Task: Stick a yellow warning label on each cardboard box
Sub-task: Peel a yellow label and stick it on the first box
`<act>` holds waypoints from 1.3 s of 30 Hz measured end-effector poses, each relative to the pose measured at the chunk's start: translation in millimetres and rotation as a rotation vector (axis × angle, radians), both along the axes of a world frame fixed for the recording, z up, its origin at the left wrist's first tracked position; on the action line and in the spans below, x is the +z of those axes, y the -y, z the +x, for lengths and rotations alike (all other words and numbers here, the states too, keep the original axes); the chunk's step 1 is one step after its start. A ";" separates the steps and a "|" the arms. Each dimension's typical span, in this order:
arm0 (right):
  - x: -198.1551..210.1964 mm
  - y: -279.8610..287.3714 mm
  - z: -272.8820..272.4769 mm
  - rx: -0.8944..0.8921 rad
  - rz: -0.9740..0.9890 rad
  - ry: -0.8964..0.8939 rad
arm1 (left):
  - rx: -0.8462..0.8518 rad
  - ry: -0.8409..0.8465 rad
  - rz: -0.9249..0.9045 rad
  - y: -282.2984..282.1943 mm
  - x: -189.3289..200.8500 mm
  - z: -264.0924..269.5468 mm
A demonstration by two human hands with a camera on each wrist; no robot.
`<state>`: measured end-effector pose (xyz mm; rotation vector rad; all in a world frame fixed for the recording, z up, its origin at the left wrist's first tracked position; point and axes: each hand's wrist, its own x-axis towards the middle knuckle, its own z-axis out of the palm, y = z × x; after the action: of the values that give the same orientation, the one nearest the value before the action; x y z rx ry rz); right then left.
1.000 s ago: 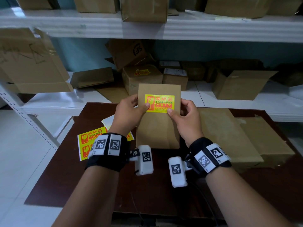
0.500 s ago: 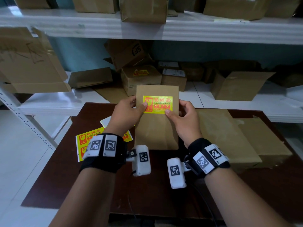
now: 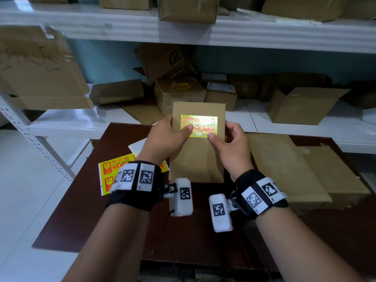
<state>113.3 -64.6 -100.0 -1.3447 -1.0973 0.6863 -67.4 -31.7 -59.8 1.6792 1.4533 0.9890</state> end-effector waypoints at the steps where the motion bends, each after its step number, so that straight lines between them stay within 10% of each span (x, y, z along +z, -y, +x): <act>1: -0.4 0.0 -1.2 0.000 0.006 -0.004 | 0.049 -0.058 0.040 1.0 -0.9 2.5; 6: -1.4 0.0 -2.5 -0.010 -0.002 0.027 | 0.111 -0.224 0.072 2.2 -2.9 8.3; 16: -1.9 0.3 -3.5 -0.019 -0.018 0.044 | 0.020 0.128 -0.135 -3.0 4.6 -1.7; 22: 2.2 3.8 -5.7 -0.022 -0.016 0.077 | 0.132 -0.136 0.081 3.1 -1.5 9.8; 39: 15.5 9.0 -10.5 0.135 -0.138 -0.034 | 0.152 0.017 -0.044 -5.2 -4.0 2.6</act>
<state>102.8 -73.6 -84.5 -1.3789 -1.1377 0.8955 -64.8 -26.5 -63.8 1.5432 1.5989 1.0425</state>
